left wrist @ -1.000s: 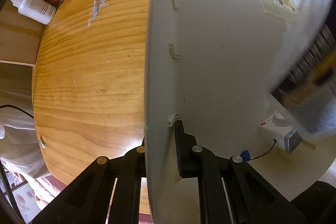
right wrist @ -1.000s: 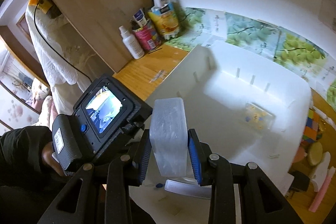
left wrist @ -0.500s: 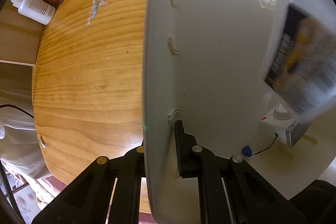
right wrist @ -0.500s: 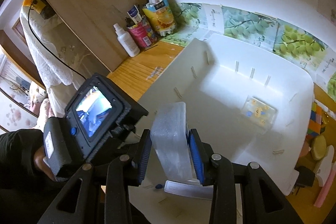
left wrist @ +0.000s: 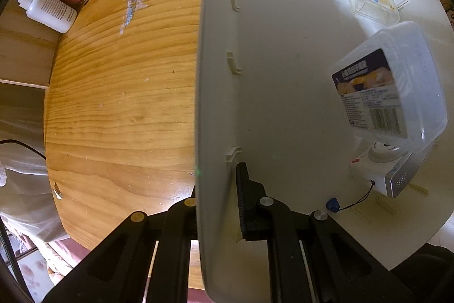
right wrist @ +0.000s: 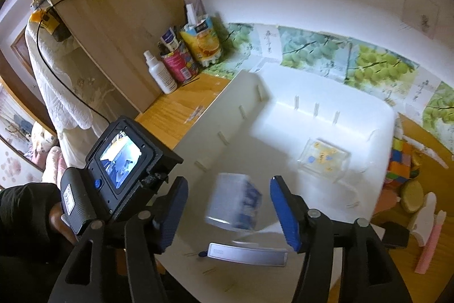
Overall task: Organize rigid objects
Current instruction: 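Withdraw the right tool from the tray toward the pink roller brush, then close the right tool around the pink roller brush, then lift the pink roller brush and carry it over the white tray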
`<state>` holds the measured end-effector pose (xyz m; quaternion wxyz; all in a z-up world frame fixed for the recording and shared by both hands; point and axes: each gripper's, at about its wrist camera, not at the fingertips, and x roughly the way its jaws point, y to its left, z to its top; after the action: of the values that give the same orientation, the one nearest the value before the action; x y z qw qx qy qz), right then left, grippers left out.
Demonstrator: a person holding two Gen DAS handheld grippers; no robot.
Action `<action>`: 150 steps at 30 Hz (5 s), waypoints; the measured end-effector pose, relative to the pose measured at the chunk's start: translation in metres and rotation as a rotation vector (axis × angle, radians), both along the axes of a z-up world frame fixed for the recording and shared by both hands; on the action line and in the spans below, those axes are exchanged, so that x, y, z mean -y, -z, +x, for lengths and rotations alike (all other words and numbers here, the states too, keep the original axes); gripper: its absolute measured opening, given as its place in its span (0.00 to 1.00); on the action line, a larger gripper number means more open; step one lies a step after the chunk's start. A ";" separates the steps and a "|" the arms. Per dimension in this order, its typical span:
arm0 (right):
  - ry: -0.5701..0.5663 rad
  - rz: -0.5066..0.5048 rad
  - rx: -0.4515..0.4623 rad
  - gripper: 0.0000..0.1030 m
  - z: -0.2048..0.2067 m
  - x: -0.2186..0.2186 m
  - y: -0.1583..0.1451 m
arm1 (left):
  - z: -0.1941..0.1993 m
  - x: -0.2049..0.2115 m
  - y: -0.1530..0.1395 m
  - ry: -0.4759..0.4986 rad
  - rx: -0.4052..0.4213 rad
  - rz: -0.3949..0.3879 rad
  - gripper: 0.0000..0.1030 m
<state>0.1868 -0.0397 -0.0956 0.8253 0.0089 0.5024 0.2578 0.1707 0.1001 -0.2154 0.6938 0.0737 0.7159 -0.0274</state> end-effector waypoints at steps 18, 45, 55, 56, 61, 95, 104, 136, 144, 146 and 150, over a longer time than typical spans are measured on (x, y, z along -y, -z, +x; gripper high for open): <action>0.279 -0.073 0.132 0.73 -0.003 0.093 -0.013 | 0.000 -0.003 0.001 -0.011 0.001 0.004 0.11; 0.604 -0.210 0.112 0.73 -0.022 0.230 0.038 | 0.001 0.004 0.005 -0.005 -0.006 0.025 0.11; 0.741 -0.171 0.007 0.73 -0.031 0.275 0.075 | 0.005 0.003 0.004 -0.004 -0.014 0.023 0.12; 0.753 -0.167 -0.002 0.73 -0.032 0.279 0.078 | 0.006 0.003 0.005 -0.005 -0.015 0.022 0.12; 0.771 -0.178 -0.038 0.73 -0.031 0.286 0.091 | 0.006 0.003 0.005 -0.006 -0.015 0.022 0.12; 0.651 -0.262 -0.080 0.24 -0.014 0.279 0.117 | 0.003 -0.001 0.006 -0.023 -0.012 0.031 0.13; 0.642 -0.271 -0.130 0.24 -0.015 0.277 0.117 | 0.003 -0.001 0.006 -0.019 -0.013 0.033 0.13; 0.691 -0.244 -0.092 0.23 -0.029 0.259 0.054 | 0.003 0.011 0.000 0.037 -0.005 0.020 0.13; 0.625 -0.226 -0.051 0.24 -0.025 0.231 0.030 | 0.001 0.011 -0.002 0.041 -0.003 0.011 0.13; 0.597 -0.222 -0.041 0.23 -0.023 0.221 0.025 | 0.000 0.010 -0.002 0.041 -0.001 0.010 0.13; 0.546 -0.220 -0.026 0.23 -0.017 0.204 0.016 | -0.001 0.010 -0.003 0.044 0.003 0.005 0.13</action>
<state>0.1695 -0.2432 -0.1117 0.8537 0.0576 0.5167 -0.0298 0.1699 0.0898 -0.2128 0.6940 0.0912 0.7130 -0.0406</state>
